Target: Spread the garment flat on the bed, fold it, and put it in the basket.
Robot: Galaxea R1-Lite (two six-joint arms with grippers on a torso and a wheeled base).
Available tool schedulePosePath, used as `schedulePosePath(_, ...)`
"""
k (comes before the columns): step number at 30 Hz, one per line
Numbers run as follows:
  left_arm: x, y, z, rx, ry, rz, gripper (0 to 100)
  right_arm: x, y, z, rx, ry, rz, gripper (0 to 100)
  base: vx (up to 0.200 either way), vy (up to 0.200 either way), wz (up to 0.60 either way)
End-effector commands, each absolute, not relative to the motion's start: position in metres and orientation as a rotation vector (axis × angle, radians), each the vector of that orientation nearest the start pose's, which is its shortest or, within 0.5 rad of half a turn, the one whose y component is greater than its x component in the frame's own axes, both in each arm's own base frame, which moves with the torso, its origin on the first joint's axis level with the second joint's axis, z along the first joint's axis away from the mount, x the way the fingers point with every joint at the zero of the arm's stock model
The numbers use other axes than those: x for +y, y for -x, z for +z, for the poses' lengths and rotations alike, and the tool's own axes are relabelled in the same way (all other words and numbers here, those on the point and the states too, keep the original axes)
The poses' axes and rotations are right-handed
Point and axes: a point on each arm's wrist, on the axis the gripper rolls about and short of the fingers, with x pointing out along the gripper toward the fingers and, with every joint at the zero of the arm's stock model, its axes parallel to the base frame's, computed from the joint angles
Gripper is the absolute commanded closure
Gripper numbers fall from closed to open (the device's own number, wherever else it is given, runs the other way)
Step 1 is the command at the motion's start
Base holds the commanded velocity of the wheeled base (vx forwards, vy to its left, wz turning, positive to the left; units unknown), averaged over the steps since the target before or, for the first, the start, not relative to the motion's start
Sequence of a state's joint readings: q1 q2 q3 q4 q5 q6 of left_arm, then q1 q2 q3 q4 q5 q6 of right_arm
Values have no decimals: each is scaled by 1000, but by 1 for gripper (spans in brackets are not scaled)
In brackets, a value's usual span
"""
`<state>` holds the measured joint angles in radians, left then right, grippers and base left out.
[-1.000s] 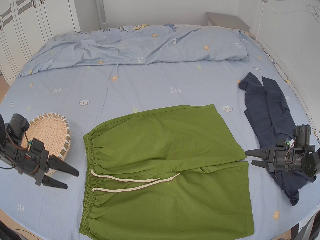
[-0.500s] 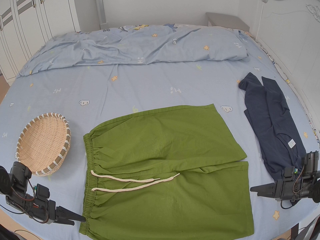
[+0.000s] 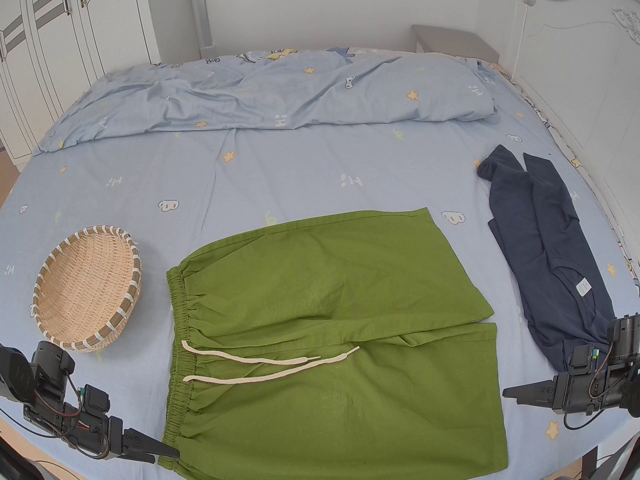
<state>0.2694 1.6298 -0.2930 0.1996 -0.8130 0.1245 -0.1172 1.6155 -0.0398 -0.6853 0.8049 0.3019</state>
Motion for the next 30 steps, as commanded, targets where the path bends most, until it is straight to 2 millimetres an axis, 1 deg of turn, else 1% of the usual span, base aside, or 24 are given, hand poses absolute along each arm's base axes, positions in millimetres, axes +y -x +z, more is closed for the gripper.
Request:
schedulePosePath(1,18,-125,35,1309,652,-479,0,-1,-148,52,905,-674,522,0,0,0,0)
schedulePosePath(6,13,-122,26,1282,592,-498,0,-1,-148,52,904,-674,522,0,0,0,0)
schedulePosePath(16,8,-125,27,1290,569,-535,0,-1,-148,51,904,-675,520,0,0,0,0)
schedulePosePath(30,7,-141,25,1288,551,-561,0,-1,-147,51,907,-675,520,0,0,0,0)
